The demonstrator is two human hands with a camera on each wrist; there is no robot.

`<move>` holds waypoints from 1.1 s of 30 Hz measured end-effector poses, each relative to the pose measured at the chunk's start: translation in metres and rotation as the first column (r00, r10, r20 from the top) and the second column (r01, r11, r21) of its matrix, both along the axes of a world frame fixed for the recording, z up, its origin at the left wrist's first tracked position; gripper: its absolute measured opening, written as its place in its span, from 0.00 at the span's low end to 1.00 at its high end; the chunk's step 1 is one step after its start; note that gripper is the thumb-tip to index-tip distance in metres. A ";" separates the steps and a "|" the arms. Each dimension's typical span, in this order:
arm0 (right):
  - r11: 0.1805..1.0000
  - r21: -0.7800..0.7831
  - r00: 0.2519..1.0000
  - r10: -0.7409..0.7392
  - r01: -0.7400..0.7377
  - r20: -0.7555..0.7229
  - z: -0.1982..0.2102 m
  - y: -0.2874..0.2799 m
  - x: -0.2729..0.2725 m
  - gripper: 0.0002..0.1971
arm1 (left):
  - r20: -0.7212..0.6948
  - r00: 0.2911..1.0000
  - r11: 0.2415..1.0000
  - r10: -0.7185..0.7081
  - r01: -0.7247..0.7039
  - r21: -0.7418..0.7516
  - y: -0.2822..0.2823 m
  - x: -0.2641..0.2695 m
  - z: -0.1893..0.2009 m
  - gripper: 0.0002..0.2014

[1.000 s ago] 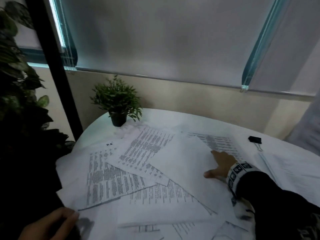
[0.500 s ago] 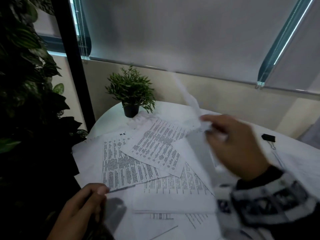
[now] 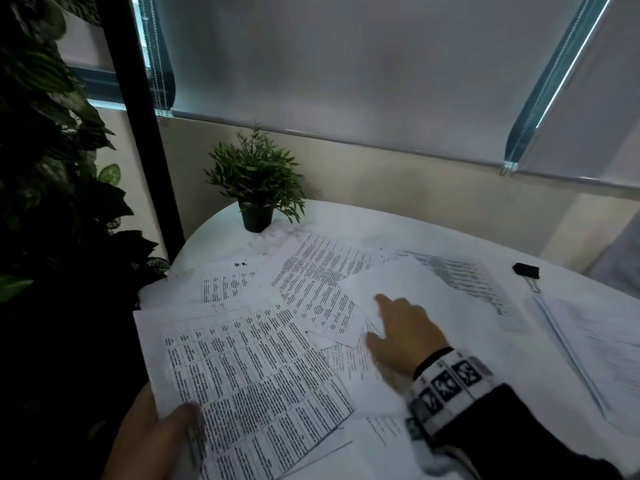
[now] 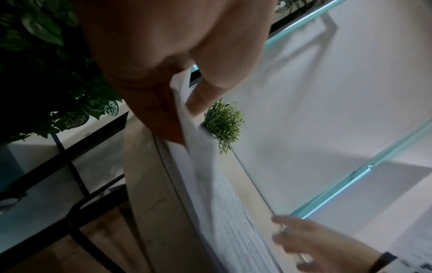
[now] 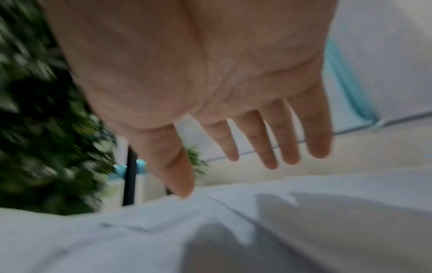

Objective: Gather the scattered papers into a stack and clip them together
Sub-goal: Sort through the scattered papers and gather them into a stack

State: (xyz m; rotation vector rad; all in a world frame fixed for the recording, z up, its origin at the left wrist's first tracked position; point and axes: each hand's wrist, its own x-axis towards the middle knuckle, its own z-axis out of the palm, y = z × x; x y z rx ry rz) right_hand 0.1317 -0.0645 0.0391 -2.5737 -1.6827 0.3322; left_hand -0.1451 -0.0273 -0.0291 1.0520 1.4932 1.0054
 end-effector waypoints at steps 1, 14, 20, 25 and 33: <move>0.987 -0.135 0.995 -0.082 0.089 0.059 -0.005 0.000 0.015 0.37 | -0.022 1.000 1.000 0.006 -0.006 0.016 0.001 0.000 -0.004 0.28; 0.986 -0.164 0.967 0.003 0.040 0.254 -0.028 0.002 0.018 0.14 | -0.183 0.979 0.954 -0.089 0.137 0.267 -0.012 -0.005 0.009 0.27; 0.997 0.064 0.994 0.025 -0.032 0.107 0.008 -0.012 0.001 0.08 | -0.115 0.987 0.962 -0.110 0.135 0.239 -0.013 -0.006 0.011 0.24; 0.790 0.591 0.608 0.391 0.163 -0.691 0.084 -0.037 -0.042 0.07 | -0.083 0.990 0.977 -0.110 0.123 0.174 -0.009 -0.006 0.011 0.22; 0.965 0.235 0.660 0.101 0.117 -0.745 -0.002 -0.006 -0.043 0.07 | 0.606 0.792 0.989 0.067 0.029 -0.147 -0.008 -0.004 0.024 0.20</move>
